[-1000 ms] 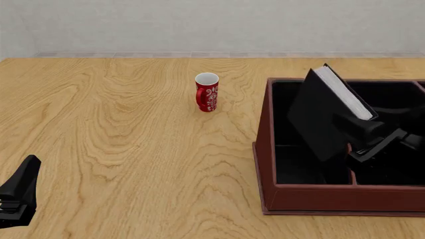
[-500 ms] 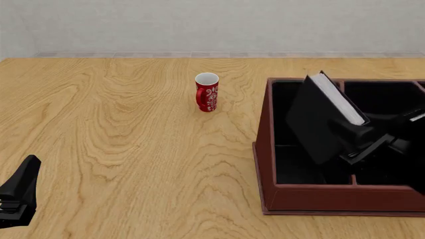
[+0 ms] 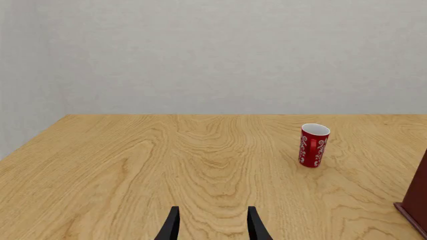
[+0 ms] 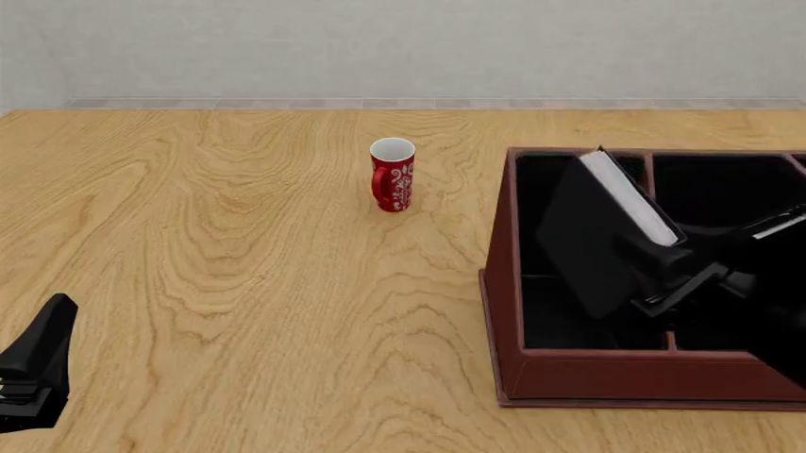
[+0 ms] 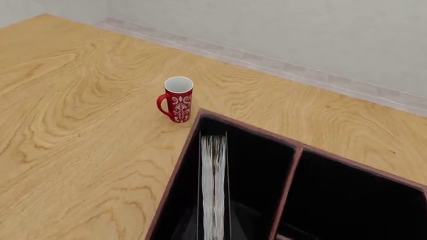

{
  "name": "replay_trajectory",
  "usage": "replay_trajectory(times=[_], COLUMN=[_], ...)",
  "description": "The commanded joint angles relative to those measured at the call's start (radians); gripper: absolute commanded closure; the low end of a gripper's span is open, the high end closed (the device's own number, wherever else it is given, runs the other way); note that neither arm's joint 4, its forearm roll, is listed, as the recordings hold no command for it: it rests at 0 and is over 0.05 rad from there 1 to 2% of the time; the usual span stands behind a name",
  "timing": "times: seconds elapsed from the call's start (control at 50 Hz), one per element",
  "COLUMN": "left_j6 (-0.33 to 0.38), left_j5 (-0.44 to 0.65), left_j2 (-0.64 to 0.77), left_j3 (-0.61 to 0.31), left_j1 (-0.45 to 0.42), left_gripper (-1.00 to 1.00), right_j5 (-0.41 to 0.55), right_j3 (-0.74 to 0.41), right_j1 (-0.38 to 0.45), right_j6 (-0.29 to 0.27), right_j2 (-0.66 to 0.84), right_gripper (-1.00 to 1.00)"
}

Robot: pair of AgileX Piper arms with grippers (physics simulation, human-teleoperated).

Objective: Pick up the book and place it in the left compartment of the caddy.

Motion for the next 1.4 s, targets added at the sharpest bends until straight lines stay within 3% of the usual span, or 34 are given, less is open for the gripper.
replay_trajectory(times=[0.02, 1.4], left_j6=[0.000, 0.000], left_j5=[0.000, 0.000], left_j2=[0.000, 0.000], left_j3=[0.000, 0.000], left_j1=[0.000, 0.000], left_gripper=[-1.00, -1.00], right_j5=[-0.031, -0.314], right_j3=[0.000, 0.131], right_j1=[0.003, -0.004], right_j6=[0.025, 0.065], right_j2=[0.017, 0.248], right_gripper=[1.00, 1.00])
